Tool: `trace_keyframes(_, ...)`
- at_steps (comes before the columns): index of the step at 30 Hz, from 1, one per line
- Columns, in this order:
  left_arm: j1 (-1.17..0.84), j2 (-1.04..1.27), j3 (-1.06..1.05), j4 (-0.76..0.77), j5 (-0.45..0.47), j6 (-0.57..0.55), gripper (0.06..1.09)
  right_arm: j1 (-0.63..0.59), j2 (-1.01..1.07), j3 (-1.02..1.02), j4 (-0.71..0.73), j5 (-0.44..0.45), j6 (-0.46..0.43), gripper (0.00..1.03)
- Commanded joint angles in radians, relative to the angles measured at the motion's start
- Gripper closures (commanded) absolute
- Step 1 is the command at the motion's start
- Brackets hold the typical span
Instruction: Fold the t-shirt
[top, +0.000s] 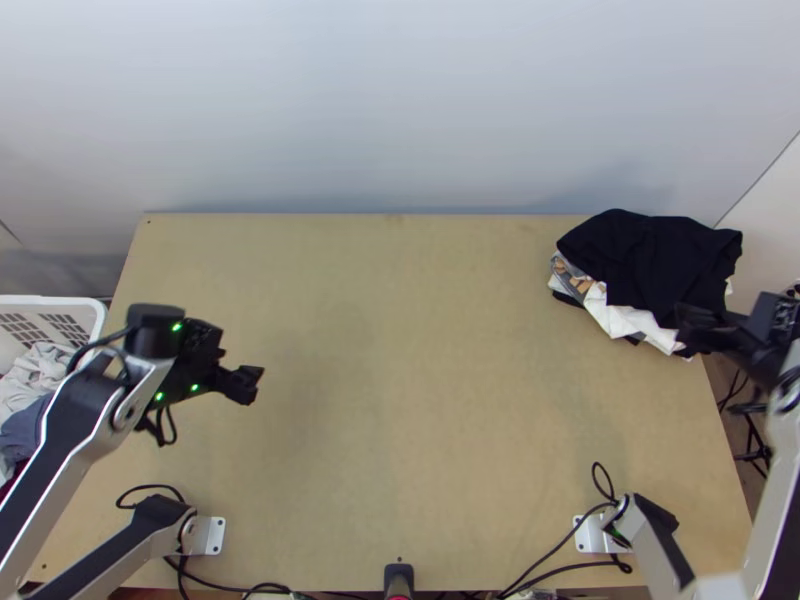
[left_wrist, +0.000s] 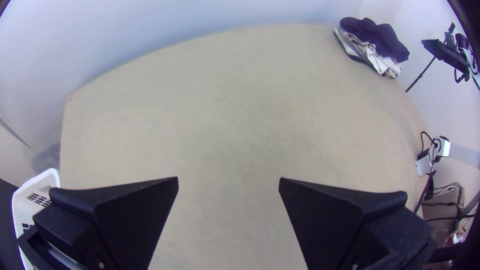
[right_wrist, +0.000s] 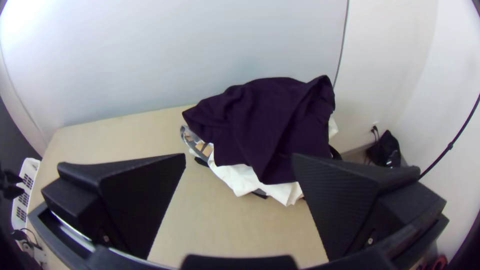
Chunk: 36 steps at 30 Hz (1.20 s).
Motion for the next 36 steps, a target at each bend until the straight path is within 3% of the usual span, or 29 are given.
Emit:
trace_keyframes(1, 0.010, -0.199, -0.148, 0.150, -0.147, 0.014, 0.11, 0.220, -0.244, -0.258, 0.318, 0.240, 0.137, 0.04)
trace_keyframes(4, 0.014, -0.280, -0.251, 0.244, -0.162, 0.024, 0.11, 0.261, -0.339, -0.359, 0.396, 0.311, 0.138, 0.04)
trace_keyframes(13, 0.071, -0.467, -0.443, 0.410, -0.160, 0.077, 0.10, 0.313, -0.687, -0.593, 0.569, 0.332, 0.126, 0.04)
trace_keyframes(16, 0.143, -0.553, -0.504, 0.506, -0.122, 0.075, 0.10, 0.318, -0.950, -0.718, 0.694, 0.332, 0.023, 0.04)
trace_keyframes(17, 0.164, -0.578, -0.518, 0.545, -0.113, 0.075, 0.10, 0.313, -0.945, -0.729, 0.766, 0.337, 0.022, 0.04)
trace_keyframes(19, 0.212, -0.625, -0.564, 0.626, -0.078, 0.069, 0.10, 0.283, -0.939, -0.729, 0.737, 0.398, 0.018, 0.04)
trace_keyframes(21, 0.241, -0.661, -0.598, 0.655, -0.027, 0.064, 0.10, 0.267, -0.939, -0.744, 0.721, 0.395, 0.020, 0.04)
trace_keyframes(25, 0.250, -0.760, -0.710, 0.747, -0.022, 0.029, 0.10, 0.287, -0.941, -0.813, 0.752, 0.397, 0.048, 0.04)
trace_keyframes(29, 0.244, -0.928, -0.776, 0.749, -0.015, -0.011, 0.10, 0.310, -0.941, -0.892, 0.792, 0.394, 0.054, 0.04)
trace_keyframes(36, 0.261, -0.937, -0.837, 0.773, -0.015, 0.005, 0.10, 0.407, -0.941, -0.967, 0.751, 0.394, 0.049, 0.04)
